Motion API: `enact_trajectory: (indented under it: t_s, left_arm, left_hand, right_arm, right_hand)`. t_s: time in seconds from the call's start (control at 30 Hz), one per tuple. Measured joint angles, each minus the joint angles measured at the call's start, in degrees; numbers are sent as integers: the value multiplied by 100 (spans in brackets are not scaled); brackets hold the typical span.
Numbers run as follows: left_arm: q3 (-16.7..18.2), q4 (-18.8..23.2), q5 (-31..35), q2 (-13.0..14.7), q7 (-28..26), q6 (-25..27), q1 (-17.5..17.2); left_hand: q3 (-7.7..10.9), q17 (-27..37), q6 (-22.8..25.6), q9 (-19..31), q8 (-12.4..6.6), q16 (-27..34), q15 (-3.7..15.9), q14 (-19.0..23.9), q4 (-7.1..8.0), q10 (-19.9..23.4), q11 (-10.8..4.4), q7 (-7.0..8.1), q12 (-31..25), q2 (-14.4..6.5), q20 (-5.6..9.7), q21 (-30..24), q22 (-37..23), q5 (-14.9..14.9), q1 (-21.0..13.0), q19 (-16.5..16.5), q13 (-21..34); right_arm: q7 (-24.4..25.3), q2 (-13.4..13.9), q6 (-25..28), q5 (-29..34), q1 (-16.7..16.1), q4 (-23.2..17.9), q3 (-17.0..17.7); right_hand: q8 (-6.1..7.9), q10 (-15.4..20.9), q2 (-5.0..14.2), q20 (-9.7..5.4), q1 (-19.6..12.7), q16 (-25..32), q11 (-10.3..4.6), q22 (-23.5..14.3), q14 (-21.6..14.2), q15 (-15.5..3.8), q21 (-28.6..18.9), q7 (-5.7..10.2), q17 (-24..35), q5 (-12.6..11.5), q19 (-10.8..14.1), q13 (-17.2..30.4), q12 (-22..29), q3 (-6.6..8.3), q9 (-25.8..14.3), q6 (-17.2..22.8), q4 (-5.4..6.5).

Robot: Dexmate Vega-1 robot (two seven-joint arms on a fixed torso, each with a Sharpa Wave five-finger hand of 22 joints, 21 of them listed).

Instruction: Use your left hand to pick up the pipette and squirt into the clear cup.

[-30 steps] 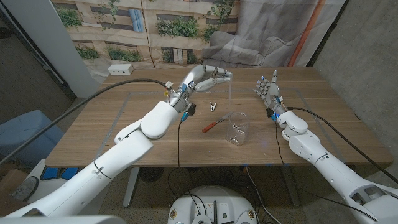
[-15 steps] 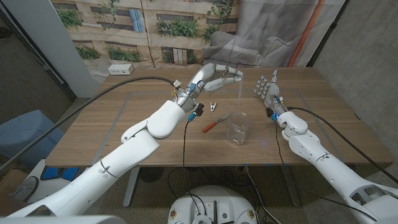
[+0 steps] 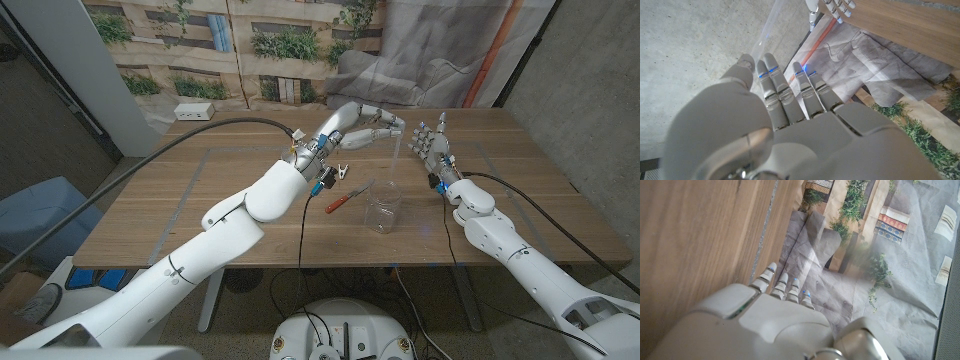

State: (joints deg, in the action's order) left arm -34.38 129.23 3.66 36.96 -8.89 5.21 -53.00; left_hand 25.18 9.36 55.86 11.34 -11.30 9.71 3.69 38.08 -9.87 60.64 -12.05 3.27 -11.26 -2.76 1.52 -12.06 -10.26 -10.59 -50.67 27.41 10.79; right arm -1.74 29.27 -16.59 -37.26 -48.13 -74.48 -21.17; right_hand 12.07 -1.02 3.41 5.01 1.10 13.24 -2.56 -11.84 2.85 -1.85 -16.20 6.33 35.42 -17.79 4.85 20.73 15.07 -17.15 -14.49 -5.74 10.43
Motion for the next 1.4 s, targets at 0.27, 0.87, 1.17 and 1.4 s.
enact_trajectory:
  t_s: [0.27, 0.87, 1.17, 1.4]
  left_arm:
    - [-107, 2, 216, -1, 18, 0, 80]
    - [-302, -98, 1218, -67, 96, 1, 148]
    - [-334, -262, 1413, -164, 21, -46, 27]
    - [-354, -349, 1438, -225, 8, -13, -39]
  left_hand:
    - [0, 0, 0, 0, 0, 0, 0, 0, 0, -1, 2, 0, 0, 0, 14, 0, 0, 0, 0, 14, 0]
    - [-1, 0, -31, -1, 0, 0, 0, 0, -1, -52, -12, 10, 0, 23, 93, -45, -30, 0, -22, 93, 0]
    - [-1, 0, -31, -1, 0, 0, 0, 0, -1, -51, -11, 11, 0, 23, 93, -45, -29, 0, -22, 94, 0]
    - [-1, 0, -31, -2, 0, 0, 0, 0, -1, -51, -10, 11, 0, 23, 93, -45, -29, 0, -22, 93, 0]
  right_arm:
    - [0, 0, 0, 0, 1, 0, 0]
    - [-1, -1, 0, 0, 1, 0, -1]
    - [-1, 0, 0, 1, 1, 0, -1]
    - [0, 0, 0, 1, 1, 0, -1]
  right_hand:
    - [0, 0, 0, 0, 0, 0, 0, 0, 0, 0, 0, 0, 0, 0, 0, 0, 0, 0, 0, 0, 0]
    - [0, 0, 0, 0, 0, 0, 0, 0, 0, 0, 0, 0, 0, 0, 0, 1, 0, 0, 0, 0, 0]
    - [0, 0, 0, 0, 0, 0, 0, 0, 0, 0, 0, 0, 0, 0, 0, 1, 0, 0, 0, 0, 0]
    - [0, 0, 0, 0, 0, 0, 0, 0, 0, 0, 0, 0, 0, 0, 0, 1, 0, 0, 0, 0, 0]
